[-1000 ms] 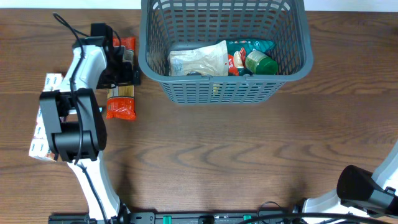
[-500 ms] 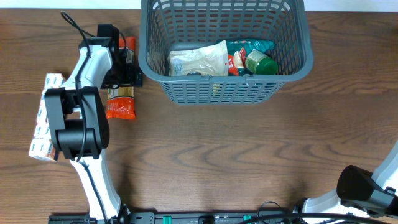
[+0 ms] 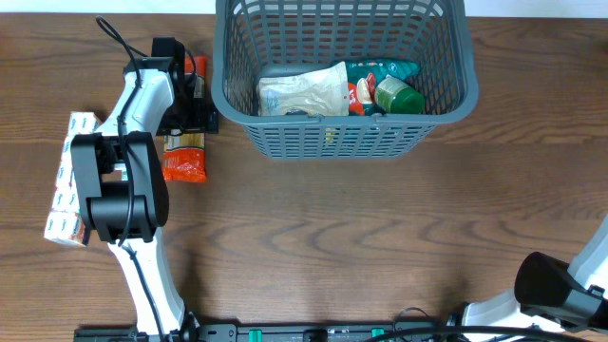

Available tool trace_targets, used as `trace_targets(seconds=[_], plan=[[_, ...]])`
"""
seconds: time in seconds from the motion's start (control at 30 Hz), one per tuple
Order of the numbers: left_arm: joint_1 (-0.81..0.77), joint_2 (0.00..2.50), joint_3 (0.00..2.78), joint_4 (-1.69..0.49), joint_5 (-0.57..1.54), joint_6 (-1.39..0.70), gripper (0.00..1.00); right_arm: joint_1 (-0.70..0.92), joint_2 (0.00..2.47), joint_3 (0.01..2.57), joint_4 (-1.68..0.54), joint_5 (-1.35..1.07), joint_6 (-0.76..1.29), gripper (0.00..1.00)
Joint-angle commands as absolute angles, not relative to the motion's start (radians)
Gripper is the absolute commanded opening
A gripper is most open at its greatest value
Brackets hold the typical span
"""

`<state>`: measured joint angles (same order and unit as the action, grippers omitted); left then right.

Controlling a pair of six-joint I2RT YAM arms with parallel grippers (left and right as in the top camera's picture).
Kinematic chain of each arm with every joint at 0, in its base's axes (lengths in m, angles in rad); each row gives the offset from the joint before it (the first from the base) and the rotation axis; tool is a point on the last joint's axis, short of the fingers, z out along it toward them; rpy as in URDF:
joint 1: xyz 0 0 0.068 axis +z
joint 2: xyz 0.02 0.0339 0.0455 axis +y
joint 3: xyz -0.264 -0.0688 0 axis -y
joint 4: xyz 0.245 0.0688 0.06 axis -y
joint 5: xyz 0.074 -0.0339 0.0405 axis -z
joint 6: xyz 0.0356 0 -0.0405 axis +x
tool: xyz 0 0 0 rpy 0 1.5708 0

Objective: Pack container
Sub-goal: 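Lower the left gripper onto the red-and-beige snack bar and grasp it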

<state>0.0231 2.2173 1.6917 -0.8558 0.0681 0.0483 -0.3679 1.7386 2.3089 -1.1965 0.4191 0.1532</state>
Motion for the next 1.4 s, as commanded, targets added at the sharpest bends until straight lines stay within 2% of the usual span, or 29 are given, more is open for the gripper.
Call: trace_targets(seconds=[0.0, 0.6, 0.9, 1.37], plan=[[0.024, 2.242, 1.697, -0.862, 0.074, 0.030, 0.98, -0.373, 1.734, 2.309, -1.198, 0.425, 0.168, 0.99], [0.024, 2.103, 1.700, -0.825, 0.047, 0.029, 0.99, -0.373, 1.734, 2.309, -1.198, 0.425, 0.168, 0.99], [0.024, 2.106, 1.700, -0.790, -0.057, 0.029, 0.98, -0.373, 1.734, 2.309, -1.198, 0.425, 0.168, 0.99], [0.023, 2.144, 1.698, -0.761, -0.019, -0.036, 0.98, -0.373, 1.734, 2.309, -1.198, 0.425, 0.168, 0.99]])
